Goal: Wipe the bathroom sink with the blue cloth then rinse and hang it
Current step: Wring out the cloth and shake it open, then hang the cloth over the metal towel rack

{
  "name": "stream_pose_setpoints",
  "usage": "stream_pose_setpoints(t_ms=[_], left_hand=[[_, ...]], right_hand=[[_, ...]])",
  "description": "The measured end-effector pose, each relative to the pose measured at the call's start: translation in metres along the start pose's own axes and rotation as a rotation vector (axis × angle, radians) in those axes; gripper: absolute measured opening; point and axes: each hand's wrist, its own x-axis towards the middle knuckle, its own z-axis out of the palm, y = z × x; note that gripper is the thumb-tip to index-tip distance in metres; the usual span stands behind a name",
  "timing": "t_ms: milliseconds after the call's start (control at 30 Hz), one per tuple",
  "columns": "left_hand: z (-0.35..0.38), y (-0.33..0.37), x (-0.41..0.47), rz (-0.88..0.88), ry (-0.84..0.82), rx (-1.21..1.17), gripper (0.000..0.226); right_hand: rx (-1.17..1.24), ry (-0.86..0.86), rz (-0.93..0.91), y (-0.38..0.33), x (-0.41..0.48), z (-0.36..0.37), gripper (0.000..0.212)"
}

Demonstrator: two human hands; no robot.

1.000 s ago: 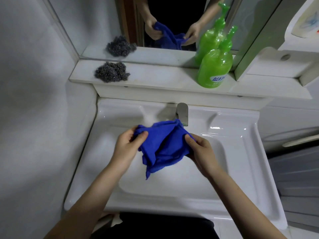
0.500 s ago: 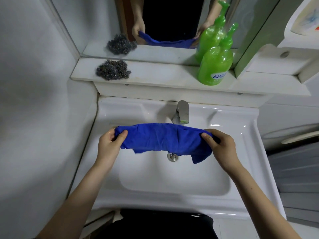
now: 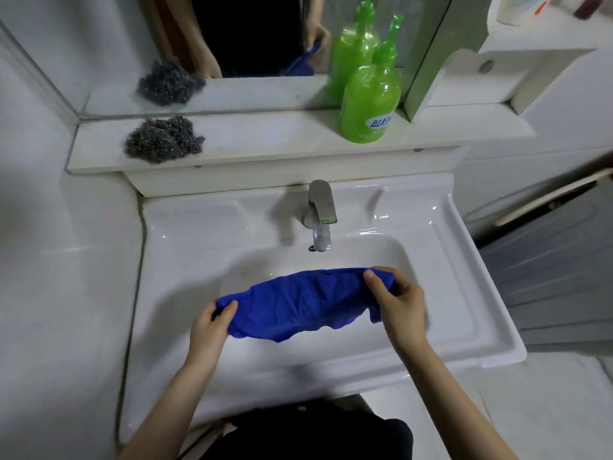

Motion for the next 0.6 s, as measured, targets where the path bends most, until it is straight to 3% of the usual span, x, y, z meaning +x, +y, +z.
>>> stream_pose_setpoints(t_ms=[133, 300, 433, 600], left_hand=[[0.008, 0.011, -0.001, 0.054, -0.108, 0.088, 0.015], [0.043, 0.045, -0.022, 0.267, -0.22, 0.171, 0.021], [0.083, 0.078, -0.057, 0.453, -0.305, 0.237, 0.019], [0.145, 0.093, -0.119, 0.678, -0.497, 0.305, 0.015]], right_hand=[[-0.01, 0.082, -0.086, -0.018, -0.021, -0.012, 0.012], [-0.012, 0.196, -0.227, -0.049, -0.056, -0.058, 0.012], [0.0, 0.389, -0.349, -0.066, -0.094, -0.111, 0.014], [-0.049, 0.634, -0.346, -0.058, -0.161, -0.187, 0.015]])
